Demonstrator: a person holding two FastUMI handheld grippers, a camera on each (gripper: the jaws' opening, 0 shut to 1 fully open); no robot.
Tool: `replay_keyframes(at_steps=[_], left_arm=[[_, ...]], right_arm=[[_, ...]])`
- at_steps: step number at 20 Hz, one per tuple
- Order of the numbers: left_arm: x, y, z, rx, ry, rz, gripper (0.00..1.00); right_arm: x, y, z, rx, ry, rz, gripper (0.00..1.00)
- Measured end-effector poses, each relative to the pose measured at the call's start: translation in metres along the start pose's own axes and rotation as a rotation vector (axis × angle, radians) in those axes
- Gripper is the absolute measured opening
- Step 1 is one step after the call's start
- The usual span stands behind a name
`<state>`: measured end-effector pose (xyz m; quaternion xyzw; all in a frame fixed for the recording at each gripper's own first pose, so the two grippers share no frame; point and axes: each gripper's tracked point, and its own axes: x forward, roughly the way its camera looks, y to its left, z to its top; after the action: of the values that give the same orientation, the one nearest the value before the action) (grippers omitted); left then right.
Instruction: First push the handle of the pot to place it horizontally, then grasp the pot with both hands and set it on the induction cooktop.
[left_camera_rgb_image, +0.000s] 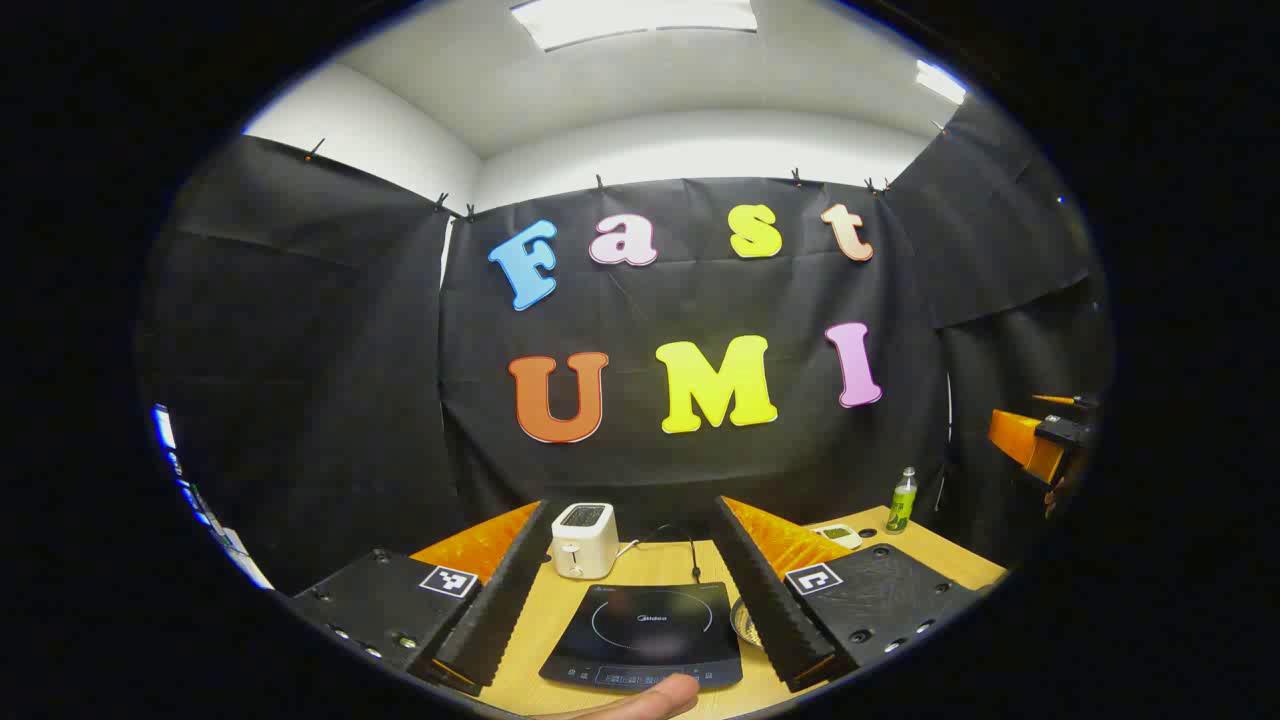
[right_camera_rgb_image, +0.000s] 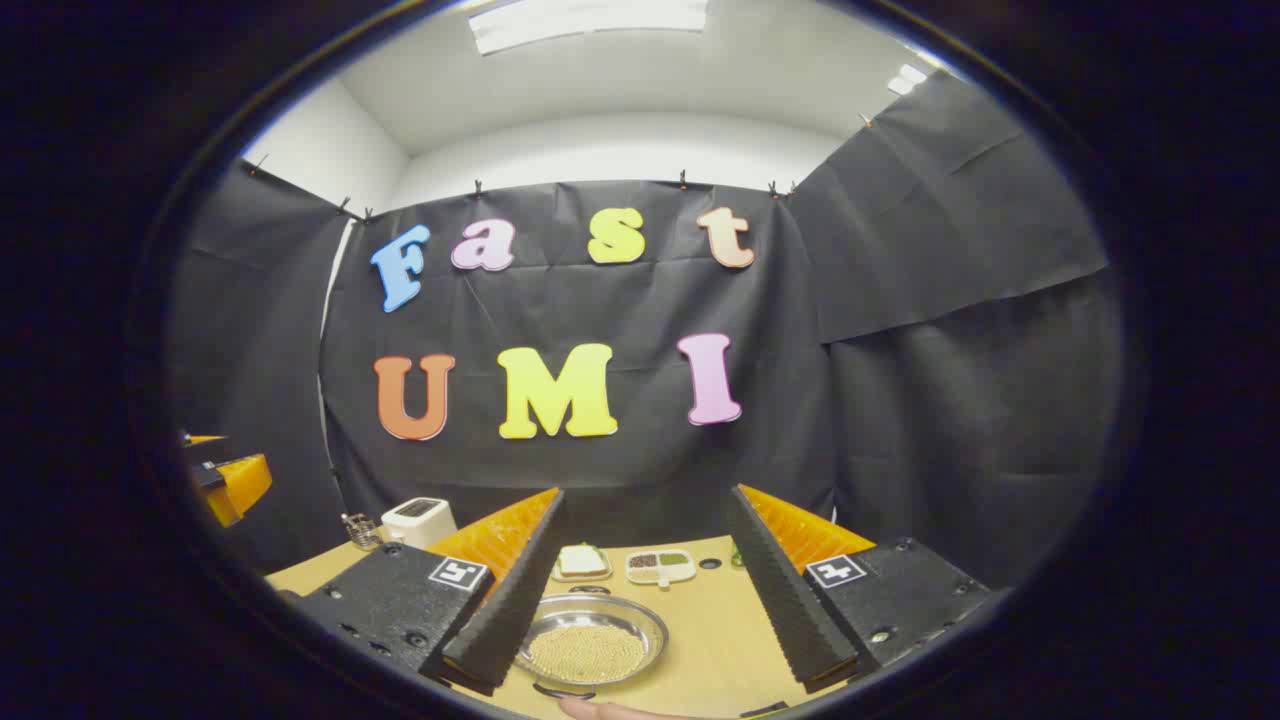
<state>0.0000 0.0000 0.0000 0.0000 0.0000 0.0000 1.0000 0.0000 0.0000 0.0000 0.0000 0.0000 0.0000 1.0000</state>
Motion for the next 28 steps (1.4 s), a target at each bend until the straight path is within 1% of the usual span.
replay_keyframes(at_steps=[4, 5, 7, 8, 13, 17, 22, 23, 24, 25, 27, 28], left_arm=[[0.000, 0.009, 0.000, -0.007, 0.001, 0.002, 0.96], [0.000, 0.011, -0.002, -0.011, 0.004, 0.003, 0.96], [0.000, 0.014, -0.003, -0.019, 0.003, 0.003, 0.96], [-0.001, 0.014, -0.002, -0.020, 0.002, 0.001, 0.96], [-0.002, 0.017, 0.002, -0.024, -0.017, -0.007, 0.96], [-0.004, 0.015, -0.006, -0.022, -0.009, -0.018, 0.96], [-0.006, 0.013, -0.013, 0.000, -0.004, -0.032, 0.96], [-0.007, 0.014, -0.013, 0.000, -0.004, -0.032, 0.96], [-0.008, 0.015, -0.014, -0.003, -0.008, -0.030, 0.96], [-0.009, 0.016, -0.014, -0.005, -0.011, -0.030, 0.96], [-0.015, 0.019, -0.014, -0.007, -0.007, -0.026, 0.96], [-0.018, 0.020, -0.012, -0.010, -0.010, -0.023, 0.96]], right_arm=[[-0.001, -0.007, 0.006, -0.029, -0.012, -0.020, 0.96], [-0.003, -0.005, 0.007, -0.038, -0.014, -0.017, 1.00], [-0.005, -0.003, 0.010, -0.045, -0.020, -0.015, 1.00], [-0.006, -0.002, 0.011, -0.047, -0.022, -0.013, 0.96], [-0.004, 0.004, 0.008, -0.044, -0.011, -0.003, 0.96], [0.002, 0.008, -0.002, -0.049, 0.009, 0.008, 0.96], [0.014, 0.016, -0.025, -0.074, 0.055, 0.025, 0.96], [0.016, 0.018, -0.029, -0.080, 0.063, 0.027, 1.00], [0.018, 0.021, -0.034, -0.084, 0.071, 0.033, 1.00], [0.020, 0.024, -0.038, -0.088, 0.081, 0.038, 0.96], [0.022, 0.033, -0.048, -0.092, 0.102, 0.065, 0.96], [0.024, 0.039, -0.053, -0.094, 0.116, 0.081, 0.94]])
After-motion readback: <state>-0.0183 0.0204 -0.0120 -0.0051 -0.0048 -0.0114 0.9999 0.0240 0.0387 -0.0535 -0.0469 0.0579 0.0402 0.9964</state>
